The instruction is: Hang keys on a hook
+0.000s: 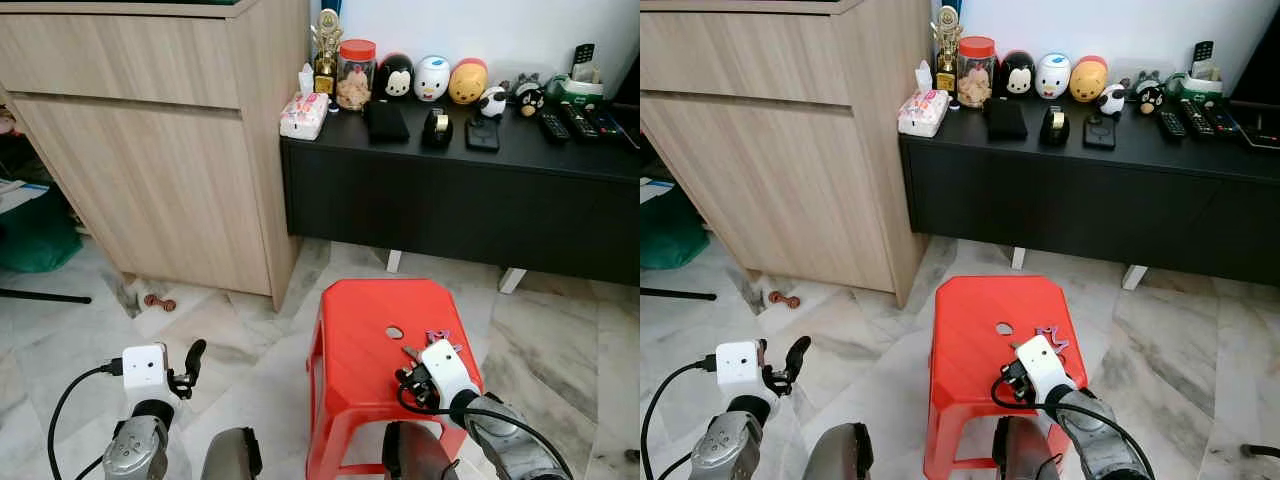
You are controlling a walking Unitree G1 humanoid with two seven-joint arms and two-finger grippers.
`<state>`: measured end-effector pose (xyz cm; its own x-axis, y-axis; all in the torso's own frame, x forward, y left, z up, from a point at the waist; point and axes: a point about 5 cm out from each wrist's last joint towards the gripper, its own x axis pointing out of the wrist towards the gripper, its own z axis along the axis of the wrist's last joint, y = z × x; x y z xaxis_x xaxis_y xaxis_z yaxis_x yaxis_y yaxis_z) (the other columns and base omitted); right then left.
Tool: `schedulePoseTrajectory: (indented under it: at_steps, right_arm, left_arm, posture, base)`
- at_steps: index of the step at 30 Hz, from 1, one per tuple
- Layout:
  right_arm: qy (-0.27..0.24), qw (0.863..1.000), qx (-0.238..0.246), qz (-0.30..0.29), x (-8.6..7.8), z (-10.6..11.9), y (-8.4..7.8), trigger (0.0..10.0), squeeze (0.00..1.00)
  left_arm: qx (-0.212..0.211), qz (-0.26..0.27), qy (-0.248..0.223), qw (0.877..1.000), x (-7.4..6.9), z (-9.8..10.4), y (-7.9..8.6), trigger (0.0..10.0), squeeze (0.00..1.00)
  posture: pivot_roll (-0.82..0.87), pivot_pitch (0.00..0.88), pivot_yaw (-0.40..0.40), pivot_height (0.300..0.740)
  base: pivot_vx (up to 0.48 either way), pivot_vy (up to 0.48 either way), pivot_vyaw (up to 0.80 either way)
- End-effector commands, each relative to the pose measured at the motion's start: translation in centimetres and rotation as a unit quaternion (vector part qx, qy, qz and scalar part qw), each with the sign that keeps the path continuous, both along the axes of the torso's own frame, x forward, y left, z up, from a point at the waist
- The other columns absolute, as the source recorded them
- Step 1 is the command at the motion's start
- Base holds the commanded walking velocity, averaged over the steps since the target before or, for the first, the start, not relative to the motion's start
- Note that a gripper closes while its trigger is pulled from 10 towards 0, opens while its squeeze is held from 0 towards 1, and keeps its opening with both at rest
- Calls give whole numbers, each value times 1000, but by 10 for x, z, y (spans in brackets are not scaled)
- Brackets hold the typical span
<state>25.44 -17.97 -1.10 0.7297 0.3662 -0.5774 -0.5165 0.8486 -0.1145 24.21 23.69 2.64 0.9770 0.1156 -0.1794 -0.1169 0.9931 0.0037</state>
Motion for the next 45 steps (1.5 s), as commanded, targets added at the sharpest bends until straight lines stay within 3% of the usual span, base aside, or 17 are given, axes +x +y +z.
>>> schedulePoseTrajectory:
  at_steps: [1, 16, 18, 39, 45]
  right_arm:
    - [3, 1000, -1, 9, -1, 4, -3, 10000, 0]
    - [39, 995, -25, 92, -13, 13, -2, 10000, 0]
    - [51, 992, -55, 99, -14, 7, -2, 10000, 0]
    - [36, 991, -93, 93, -2, 3, 6, 10000, 0]
    - [48, 992, -85, 77, -1, 0, 7, 10000, 0]
  left_arm:
    - [10, -9, 7, 1000, 0, -1, 0, 10000, 0]
    - [15, -16, 8, 1000, 5, -1, 1, 10000, 0]
    - [17, -15, 7, 1000, 6, 0, 1, 10000, 0]
    - [17, -12, 9, 1000, 3, -1, 2, 10000, 0]
    - [17, -11, 9, 1000, 2, -2, 2, 10000, 0]
  posture:
    - [0, 8, -15, 583]
    - [-4, 0, -8, 583]
    - [-1, 0, -7, 583]
    - [6, 15, -10, 583]
    - [10, 20, -13, 583]
  base:
    - [0, 0, 0]
    - [0, 0, 0]
    - [0, 0, 0]
    - [0, 0, 0]
    - [0, 0, 0]
